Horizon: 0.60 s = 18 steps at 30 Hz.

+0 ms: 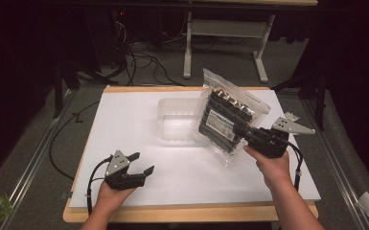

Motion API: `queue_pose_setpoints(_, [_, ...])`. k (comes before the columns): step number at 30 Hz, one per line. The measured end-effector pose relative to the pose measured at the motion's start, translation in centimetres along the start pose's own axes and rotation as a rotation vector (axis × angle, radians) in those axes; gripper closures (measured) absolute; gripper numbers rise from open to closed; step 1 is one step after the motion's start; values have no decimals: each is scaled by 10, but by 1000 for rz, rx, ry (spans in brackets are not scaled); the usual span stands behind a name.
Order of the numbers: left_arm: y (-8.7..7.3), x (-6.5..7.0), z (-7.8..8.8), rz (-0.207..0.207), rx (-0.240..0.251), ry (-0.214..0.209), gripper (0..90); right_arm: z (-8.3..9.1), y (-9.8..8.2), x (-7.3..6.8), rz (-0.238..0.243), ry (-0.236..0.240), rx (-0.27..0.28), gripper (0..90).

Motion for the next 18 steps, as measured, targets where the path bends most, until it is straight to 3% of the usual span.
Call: queue_pose_setpoints(18, [0,1,-1,-1,-1,-14,261,-53,41,11,53,-30,21,760])
Point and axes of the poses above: each handheld gripper's, and its own axes: z roughly backward along the jaws, y roughly out of its top, x roughly to its right, the point moved 4 cm from there along -z, roughly forward along the jaws, and after that the axes turned 4 degrees about -y, right-handed, at the moved point
